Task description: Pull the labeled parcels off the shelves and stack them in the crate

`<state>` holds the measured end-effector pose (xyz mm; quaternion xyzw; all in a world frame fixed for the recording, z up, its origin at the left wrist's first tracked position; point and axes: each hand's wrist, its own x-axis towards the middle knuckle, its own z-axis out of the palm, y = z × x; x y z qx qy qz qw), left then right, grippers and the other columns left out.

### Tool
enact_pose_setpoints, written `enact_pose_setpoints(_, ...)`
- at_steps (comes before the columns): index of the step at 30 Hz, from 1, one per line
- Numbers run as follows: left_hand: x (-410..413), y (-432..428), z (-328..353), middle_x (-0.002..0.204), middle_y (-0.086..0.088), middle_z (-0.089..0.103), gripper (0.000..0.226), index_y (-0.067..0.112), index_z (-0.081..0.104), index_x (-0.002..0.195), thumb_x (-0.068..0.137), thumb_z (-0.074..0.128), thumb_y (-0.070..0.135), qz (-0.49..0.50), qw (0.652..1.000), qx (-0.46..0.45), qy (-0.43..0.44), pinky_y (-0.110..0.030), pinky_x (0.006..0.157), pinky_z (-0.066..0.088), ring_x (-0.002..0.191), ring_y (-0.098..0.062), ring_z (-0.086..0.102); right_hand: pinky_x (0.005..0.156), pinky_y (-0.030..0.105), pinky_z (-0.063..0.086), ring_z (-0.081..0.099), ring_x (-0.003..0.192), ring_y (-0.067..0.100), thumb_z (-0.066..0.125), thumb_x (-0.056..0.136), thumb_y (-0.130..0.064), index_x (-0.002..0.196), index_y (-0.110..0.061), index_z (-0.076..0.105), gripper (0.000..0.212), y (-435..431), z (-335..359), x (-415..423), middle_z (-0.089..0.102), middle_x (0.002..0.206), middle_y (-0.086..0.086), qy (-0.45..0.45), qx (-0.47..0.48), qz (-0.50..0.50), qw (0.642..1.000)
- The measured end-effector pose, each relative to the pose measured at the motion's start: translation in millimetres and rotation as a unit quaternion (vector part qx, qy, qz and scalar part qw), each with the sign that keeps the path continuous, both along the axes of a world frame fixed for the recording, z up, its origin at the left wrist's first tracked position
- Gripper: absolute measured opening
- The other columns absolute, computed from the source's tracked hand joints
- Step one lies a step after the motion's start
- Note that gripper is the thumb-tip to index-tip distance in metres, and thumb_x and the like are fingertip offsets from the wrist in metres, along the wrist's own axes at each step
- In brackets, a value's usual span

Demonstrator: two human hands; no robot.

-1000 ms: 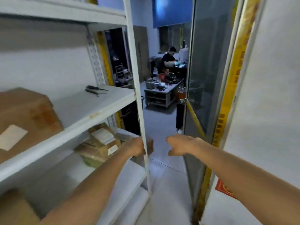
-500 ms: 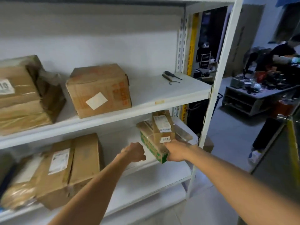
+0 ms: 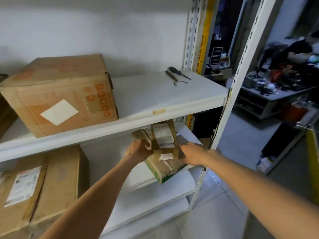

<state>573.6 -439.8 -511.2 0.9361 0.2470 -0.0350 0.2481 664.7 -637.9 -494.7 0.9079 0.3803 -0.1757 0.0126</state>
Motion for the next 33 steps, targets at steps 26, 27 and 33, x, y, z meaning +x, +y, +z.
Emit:
enact_pose_setpoints(26,36.4,-31.2,-51.6,0.113,-0.003,0.064,0.086,0.022,0.049,0.136,0.056,0.080,0.019,0.217,0.863,-0.400,-0.221,-0.048,0.091,0.054,0.104,-0.029,0.064,0.111,0.040,0.035,0.038,0.137,0.023,0.068,0.088,-0.034,0.155,-0.030,0.011,0.088,20.1,-58.1,41.1,0.041,0.151,-0.002,0.307,0.333,-0.173,0.875)
enact_pose_setpoints(27,30.4,-37.7,-49.2,0.110,-0.002,0.063,0.081,0.023,0.051,0.130,0.053,0.079,0.017,0.224,0.857,-0.399,-0.238,-0.047,0.088,0.056,0.103,-0.029,0.063,0.111,0.041,0.036,0.038,0.137,0.023,0.070,0.087,-0.030,0.155,-0.030,0.011,0.090,18.2,-57.9,37.0,0.040,0.151,-0.002,0.307,0.341,-0.170,0.872)
enact_pose_setpoints(33,-13.8,-68.9,-48.4,0.109,0.001,0.063,0.069,0.024,0.050,0.123,0.069,0.080,-0.005,0.230,0.840,-0.409,-0.273,-0.036,0.076,0.057,0.100,-0.023,0.062,0.105,0.042,0.046,0.047,0.131,0.020,0.081,0.073,-0.007,0.147,-0.025,0.032,0.090,-4.8,-45.8,2.2,0.053,0.139,-0.001,0.269,0.363,-0.167,0.876)
